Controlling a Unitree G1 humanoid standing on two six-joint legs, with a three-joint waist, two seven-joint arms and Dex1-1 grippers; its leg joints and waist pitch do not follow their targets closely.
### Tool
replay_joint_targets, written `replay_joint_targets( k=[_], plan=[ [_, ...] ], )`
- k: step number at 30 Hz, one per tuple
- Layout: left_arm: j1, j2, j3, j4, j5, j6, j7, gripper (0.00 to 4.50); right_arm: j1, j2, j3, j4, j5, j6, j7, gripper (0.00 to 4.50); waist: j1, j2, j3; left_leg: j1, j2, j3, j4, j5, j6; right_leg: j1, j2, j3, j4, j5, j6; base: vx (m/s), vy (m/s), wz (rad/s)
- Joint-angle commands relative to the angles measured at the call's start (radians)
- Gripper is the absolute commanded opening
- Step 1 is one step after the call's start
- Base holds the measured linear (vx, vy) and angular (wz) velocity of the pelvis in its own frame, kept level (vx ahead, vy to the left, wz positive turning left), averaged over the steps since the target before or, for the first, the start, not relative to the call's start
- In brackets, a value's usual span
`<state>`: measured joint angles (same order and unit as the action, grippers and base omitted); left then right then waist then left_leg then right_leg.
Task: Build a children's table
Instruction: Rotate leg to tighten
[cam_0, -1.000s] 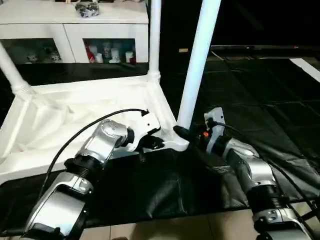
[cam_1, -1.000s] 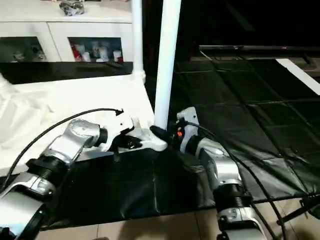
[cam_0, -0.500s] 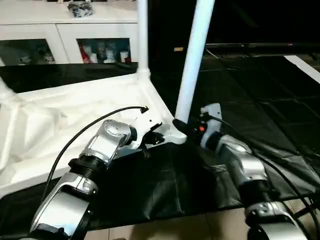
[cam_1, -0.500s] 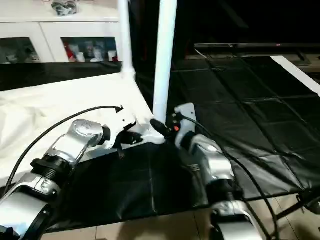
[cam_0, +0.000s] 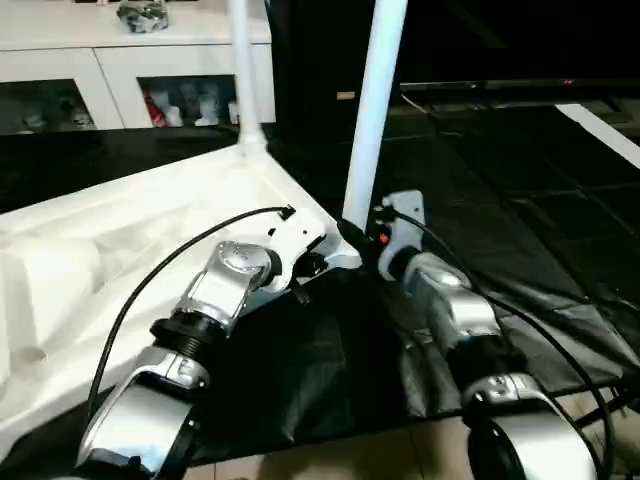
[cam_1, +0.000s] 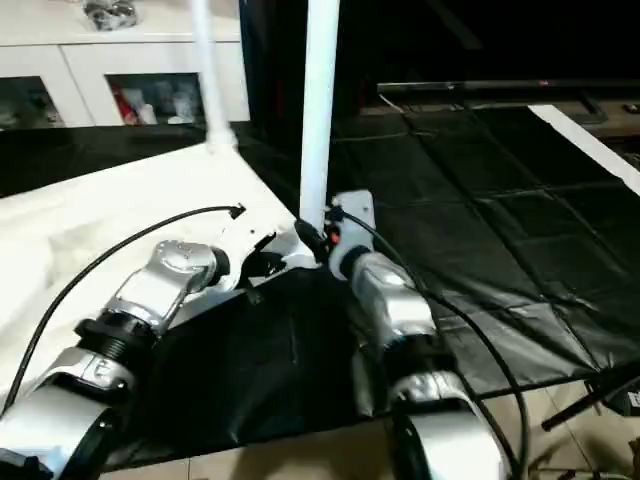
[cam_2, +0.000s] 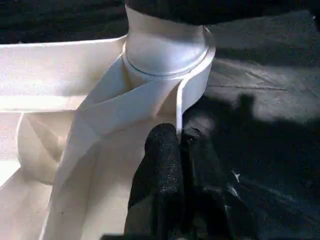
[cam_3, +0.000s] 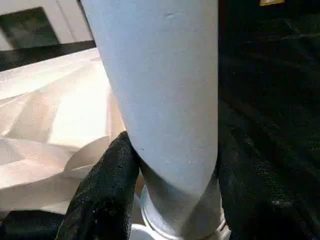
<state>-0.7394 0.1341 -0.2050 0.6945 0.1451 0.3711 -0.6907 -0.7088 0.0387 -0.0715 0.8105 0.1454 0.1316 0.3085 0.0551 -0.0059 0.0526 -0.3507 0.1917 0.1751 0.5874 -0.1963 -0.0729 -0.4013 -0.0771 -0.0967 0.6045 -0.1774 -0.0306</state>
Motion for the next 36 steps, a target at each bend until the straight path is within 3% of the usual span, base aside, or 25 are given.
replay_joint_targets(
  k=[1,8,14,15,18,19,20,21,23,28,31,34,36],
  plan=[
    [-0.044,-0.086,-0.015,-0.041,-0.056,-0.011,-0.012,0.00,0.003,0.054,0.008,0.114,-0.008,0.048,-0.057,1.96,0.009,0.012,-0.058,0.000,0.041,-0.017,-0.078,-0.228,0.008,0.050,-0.084,0.061,-0.087,-0.279,-0.190,0.000,0.000,0.00],
    [-0.042,-0.117,-0.011,-0.060,-0.074,0.004,-0.007,0.00,-0.041,0.074,-0.021,0.176,-0.002,0.032,-0.138,1.94,0.005,0.014,-0.063,-0.003,0.039,-0.015,-0.076,-0.177,0.026,0.056,-0.082,0.060,-0.075,-0.166,-0.224,0.000,0.000,0.00],
    [-0.031,-0.129,0.001,-0.081,-0.076,0.024,-0.006,0.00,-0.067,0.077,-0.036,0.226,-0.013,-0.005,-0.177,1.94,0.002,0.012,-0.060,-0.002,0.040,-0.014,-0.078,-0.196,0.027,0.056,-0.083,0.060,-0.081,-0.208,-0.220,0.000,0.000,0.00],
    [-0.031,-0.125,0.003,-0.077,-0.073,0.023,-0.004,0.00,-0.068,0.077,-0.037,0.228,-0.012,-0.009,-0.173,2.50,0.003,0.017,-0.060,-0.001,0.040,-0.015,-0.078,-0.200,0.026,0.055,-0.083,0.060,-0.080,-0.213,-0.218,0.000,0.000,0.00],
    [-0.032,-0.119,0.007,-0.072,-0.071,0.020,-0.003,0.00,-0.068,0.077,-0.037,0.227,-0.010,-0.013,-0.162,2.63,0.001,0.016,-0.061,0.002,0.041,-0.015,-0.078,-0.203,0.023,0.054,-0.082,0.061,-0.080,-0.206,-0.221,0.000,0.000,0.00],
    [-0.033,-0.111,0.011,-0.066,-0.068,0.017,-0.002,0.00,-0.068,0.077,-0.036,0.226,-0.012,-0.018,-0.157,2.83,0.007,0.014,-0.063,0.005,0.041,-0.010,-0.075,-0.188,0.022,0.052,-0.082,0.063,-0.080,-0.180,-0.233,0.000,0.000,0.00],
    [-0.033,-0.111,0.011,-0.066,-0.068,0.017,-0.002,0.00,-0.068,0.077,-0.036,0.226,-0.012,-0.018,-0.157,2.83,0.015,0.019,-0.066,0.002,0.042,-0.011,-0.074,-0.161,0.026,0.055,-0.081,0.062,-0.071,-0.123,-0.241,0.000,0.000,0.00],
    [-0.033,-0.110,0.012,-0.065,-0.068,0.016,-0.002,0.00,-0.068,0.077,-0.035,0.226,-0.013,-0.019,-0.156,3.07,0.015,0.018,-0.066,-0.002,0.041,-0.012,-0.074,-0.141,0.036,0.058,-0.080,0.060,-0.067,-0.089,-0.245,0.000,0.000,0.00],
    [-0.036,-0.091,0.018,-0.054,-0.058,0.005,0.002,0.00,-0.070,0.074,-0.024,0.231,-0.026,-0.033,-0.151,3.12,0.016,0.019,-0.067,-0.002,0.041,-0.011,-0.072,-0.125,0.046,0.059,-0.081,0.060,-0.064,-0.064,-0.253,0.000,0.000,0.00],
    [-0.044,-0.047,0.028,-0.024,-0.041,-0.032,-0.008,0.00,-0.050,0.037,0.003,0.192,-0.054,-0.049,-0.101,3.57,0.020,0.019,-0.066,-0.003,0.041,-0.012,-0.072,-0.128,0.051,0.061,-0.083,0.059,-0.066,-0.080,-0.251,0.000,0.000,0.00],
    [-0.044,-0.019,0.022,-0.009,-0.029,-0.056,-0.021,0.00,-0.006,0.002,0.035,0.121,-0.067,-0.049,-0.022,3.87,0.024,0.016,-0.066,-0.004,0.041,-0.010,-0.070,-0.114,0.065,0.063,-0.081,0.060,-0.064,-0.059,-0.245,0.000,0.000,0.00],
    [-0.038,0.022,0.018,0.004,-0.027,-0.090,-0.051,0.00,0.100,-0.073,0.093,-0.038,-0.075,-0.055,0.121,4.05,0.033,0.014,-0.067,-0.003,0.043,-0.010,-0.069,-0.100,0.083,0.065,-0.082,0.060,-0.062,-0.039,-0.238,0.000,0.000,0.00],
    [-0.036,0.032,0.017,0.007,-0.027,-0.100,-0.064,0.00,0.129,-0.098,0.099,-0.080,-0.069,-0.053,0.155,4.29,0.036,0.012,-0.067,-0.004,0.043,-0.011,-0.069,-0.099,0.084,0.065,-0.084,0.061,-0.062,-0.050,-0.237,0.000,0.000,0.00]
  ],
)
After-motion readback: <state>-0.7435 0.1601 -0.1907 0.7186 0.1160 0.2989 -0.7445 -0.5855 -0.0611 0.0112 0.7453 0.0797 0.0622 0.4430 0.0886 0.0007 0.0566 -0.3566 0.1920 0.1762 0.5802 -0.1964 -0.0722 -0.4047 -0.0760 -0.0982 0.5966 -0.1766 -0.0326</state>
